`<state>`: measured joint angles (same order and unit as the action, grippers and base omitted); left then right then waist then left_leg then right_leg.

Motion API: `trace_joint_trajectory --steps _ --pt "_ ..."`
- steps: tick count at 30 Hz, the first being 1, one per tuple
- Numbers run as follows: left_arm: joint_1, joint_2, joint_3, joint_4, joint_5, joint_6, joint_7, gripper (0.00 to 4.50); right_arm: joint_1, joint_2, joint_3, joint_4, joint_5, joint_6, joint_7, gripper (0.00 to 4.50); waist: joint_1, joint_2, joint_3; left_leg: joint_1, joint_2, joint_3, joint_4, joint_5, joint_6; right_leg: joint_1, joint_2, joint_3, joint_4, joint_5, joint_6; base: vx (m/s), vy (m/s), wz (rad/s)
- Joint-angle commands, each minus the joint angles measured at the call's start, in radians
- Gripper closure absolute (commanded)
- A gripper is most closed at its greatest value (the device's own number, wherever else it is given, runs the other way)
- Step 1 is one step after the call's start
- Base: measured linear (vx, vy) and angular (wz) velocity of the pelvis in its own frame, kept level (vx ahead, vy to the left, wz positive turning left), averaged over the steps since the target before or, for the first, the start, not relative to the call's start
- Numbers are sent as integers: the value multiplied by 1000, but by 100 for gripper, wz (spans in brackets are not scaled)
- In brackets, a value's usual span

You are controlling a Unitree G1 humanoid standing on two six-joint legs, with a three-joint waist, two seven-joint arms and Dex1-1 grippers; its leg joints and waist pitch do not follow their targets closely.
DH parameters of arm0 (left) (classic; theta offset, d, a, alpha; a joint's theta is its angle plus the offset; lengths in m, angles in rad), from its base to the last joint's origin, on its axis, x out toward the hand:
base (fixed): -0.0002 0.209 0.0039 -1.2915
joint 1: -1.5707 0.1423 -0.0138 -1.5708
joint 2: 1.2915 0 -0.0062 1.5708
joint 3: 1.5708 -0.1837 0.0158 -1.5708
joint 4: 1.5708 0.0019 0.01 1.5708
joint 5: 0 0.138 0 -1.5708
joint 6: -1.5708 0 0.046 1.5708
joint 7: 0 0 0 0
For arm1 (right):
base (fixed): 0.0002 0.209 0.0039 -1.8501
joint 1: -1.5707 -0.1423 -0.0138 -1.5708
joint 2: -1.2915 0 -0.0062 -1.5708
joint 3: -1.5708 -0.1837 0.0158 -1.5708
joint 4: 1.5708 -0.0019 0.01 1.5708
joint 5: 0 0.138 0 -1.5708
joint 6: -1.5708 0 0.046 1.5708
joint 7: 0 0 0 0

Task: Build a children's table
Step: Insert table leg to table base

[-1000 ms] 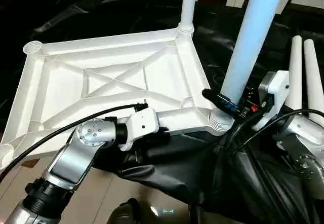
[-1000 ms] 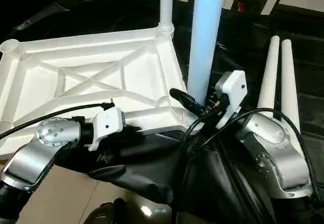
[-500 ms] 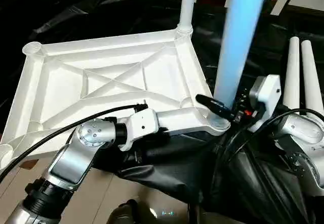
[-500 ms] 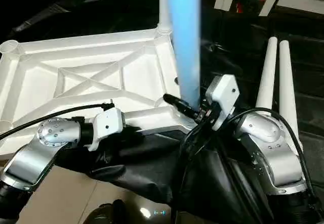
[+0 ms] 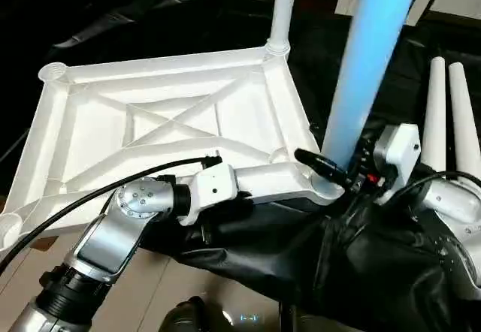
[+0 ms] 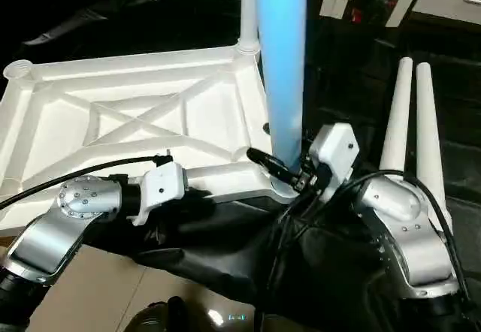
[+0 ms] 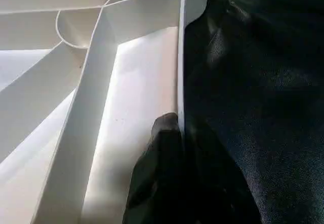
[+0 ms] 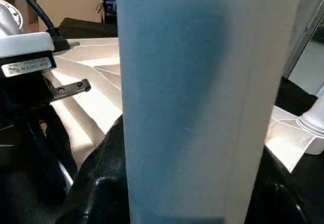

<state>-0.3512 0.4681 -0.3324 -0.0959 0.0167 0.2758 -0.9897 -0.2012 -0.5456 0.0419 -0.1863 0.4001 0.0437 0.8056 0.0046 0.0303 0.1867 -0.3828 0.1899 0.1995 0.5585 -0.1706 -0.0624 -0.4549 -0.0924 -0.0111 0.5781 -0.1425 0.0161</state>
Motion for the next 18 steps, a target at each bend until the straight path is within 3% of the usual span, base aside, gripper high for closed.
trace_joint_trajectory --steps 1,10,14,17,18 --pt "30 -10 -22 54 -15 2 6 450 44 15 7 13 19 19 24 271 3 -24 -66 10 21 -4 -49 -135 162 62 -23 21 -53 -177 -259 0 0 0" --pt "13 -21 -23 78 -6 -1 17 450 65 59 0 8 82 58 16 271 4 -25 -65 9 22 -6 -52 -146 152 61 -23 20 -55 -202 -249 0 0 0" --pt "13 -23 -23 77 -4 0 15 450 68 43 36 7 56 65 59 271 3 -21 -62 10 22 -6 -54 -160 141 59 -24 19 -58 -223 -241 0 0 0" --pt "13 -24 -26 78 -5 -1 13 450 64 30 60 4 43 77 86 271 3 -21 -61 10 23 -7 -56 -169 136 59 -24 19 -61 -238 -235 0 0 0" --pt "13 -24 -26 79 -4 -1 13 450 60 30 65 6 44 84 93 271 2 -25 -63 9 22 -6 -55 -170 137 60 -24 19 -60 -239 -233 0 0 0"
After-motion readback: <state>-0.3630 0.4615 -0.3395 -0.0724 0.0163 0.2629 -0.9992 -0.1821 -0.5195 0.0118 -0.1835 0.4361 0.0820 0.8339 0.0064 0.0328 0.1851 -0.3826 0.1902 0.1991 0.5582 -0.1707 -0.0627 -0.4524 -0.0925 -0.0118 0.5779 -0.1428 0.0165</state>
